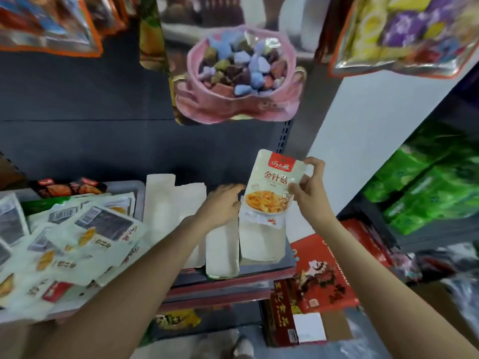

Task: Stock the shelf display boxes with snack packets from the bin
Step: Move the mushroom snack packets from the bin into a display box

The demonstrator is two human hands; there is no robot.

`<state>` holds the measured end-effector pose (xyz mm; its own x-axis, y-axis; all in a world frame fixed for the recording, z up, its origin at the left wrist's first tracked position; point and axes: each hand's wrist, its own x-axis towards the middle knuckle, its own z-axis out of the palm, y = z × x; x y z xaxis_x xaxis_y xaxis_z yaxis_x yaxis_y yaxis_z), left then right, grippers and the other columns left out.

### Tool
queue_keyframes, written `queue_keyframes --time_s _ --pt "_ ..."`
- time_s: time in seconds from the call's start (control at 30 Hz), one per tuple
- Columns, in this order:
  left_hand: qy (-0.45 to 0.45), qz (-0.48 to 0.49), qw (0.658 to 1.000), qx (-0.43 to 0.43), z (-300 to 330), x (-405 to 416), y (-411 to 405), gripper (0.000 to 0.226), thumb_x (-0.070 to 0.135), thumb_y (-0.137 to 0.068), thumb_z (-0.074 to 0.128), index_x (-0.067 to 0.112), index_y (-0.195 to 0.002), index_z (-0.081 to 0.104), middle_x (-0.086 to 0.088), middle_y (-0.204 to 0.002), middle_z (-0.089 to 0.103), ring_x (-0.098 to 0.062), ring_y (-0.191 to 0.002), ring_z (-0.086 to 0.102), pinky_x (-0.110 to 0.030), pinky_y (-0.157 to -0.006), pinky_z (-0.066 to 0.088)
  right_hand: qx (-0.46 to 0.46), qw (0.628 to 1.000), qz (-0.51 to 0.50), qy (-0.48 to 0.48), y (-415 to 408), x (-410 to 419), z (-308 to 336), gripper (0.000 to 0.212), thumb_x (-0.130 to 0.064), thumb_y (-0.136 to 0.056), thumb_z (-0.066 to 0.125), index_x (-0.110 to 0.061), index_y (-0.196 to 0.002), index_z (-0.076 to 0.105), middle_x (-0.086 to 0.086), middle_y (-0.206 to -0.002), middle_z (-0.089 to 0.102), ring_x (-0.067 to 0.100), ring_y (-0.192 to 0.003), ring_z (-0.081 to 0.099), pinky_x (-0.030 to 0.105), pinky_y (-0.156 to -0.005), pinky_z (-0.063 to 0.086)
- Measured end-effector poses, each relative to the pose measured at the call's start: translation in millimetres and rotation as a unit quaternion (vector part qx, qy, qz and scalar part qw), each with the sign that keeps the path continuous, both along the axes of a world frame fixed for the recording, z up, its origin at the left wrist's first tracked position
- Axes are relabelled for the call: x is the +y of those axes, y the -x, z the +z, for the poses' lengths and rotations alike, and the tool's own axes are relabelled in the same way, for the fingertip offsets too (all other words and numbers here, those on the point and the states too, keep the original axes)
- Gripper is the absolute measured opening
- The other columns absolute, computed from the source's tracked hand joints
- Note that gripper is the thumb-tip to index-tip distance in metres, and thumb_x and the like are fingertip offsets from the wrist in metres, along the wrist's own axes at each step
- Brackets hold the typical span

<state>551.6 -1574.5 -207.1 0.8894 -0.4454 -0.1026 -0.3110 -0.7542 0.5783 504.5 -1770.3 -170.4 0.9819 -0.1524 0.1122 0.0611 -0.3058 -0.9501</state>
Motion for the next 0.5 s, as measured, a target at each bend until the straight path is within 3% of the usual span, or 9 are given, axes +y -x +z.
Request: queue_keyframes --time_s 0.07,0.13,0.3,0.5 --pt "-0.015 -0.004 1.0 0.01 -12 3 -2 0.03 0.022 -0.09 0.041 0.018 -0.113 0.06 0.0 -0.118 0.063 -0.022 -0.107 0.056 -0.042 -0.089 0.049 0.003 0.999 0.009 0.054 0 0 -5 0.037 0.007 -0.094 0.039 -0.021 -0.111 0.021 0.013 -0.11 0.063 0.01 -0.087 0.067 0.033 -0.066 0.059" --pt "-0.023 -0.003 1.0 0.013 -15 5 -3 0.028 0.016 -0.089 0.039 0.014 -0.105 0.061 -0.001 -0.108 0.065 -0.023 -0.101 0.057 -0.043 -0.085 0.049 0.003 0.995 0.011 0.102 0 0 -7 0.036 0.003 -0.095 0.041 -0.023 -0.11 0.02 0.014 -0.114 0.062 0.019 -0.091 0.066 0.035 -0.07 0.059" --pt "0.002 -0.015 1.0 -0.012 -9 6 -6 0.027 0.008 -0.095 0.042 0.009 -0.11 0.064 -0.005 -0.119 0.058 -0.023 -0.112 0.047 -0.039 -0.097 0.039 0.006 0.985 0.019 0.173 -4 -1 -13 0.028 -0.002 -0.096 0.041 -0.019 -0.105 0.022 0.013 -0.11 0.063 0.026 -0.089 0.065 0.038 -0.071 0.058" --pt "-0.001 0.011 0.999 -0.032 -13 2 -2 0.023 0.008 -0.093 0.051 0.006 -0.109 0.067 -0.007 -0.115 0.058 -0.026 -0.109 0.048 -0.038 -0.096 0.038 0.031 0.972 0.05 0.228 -8 -5 -22 0.014 -0.007 -0.095 0.048 -0.013 -0.095 0.035 0.009 -0.095 0.063 0.025 -0.084 0.063 0.038 -0.069 0.054"
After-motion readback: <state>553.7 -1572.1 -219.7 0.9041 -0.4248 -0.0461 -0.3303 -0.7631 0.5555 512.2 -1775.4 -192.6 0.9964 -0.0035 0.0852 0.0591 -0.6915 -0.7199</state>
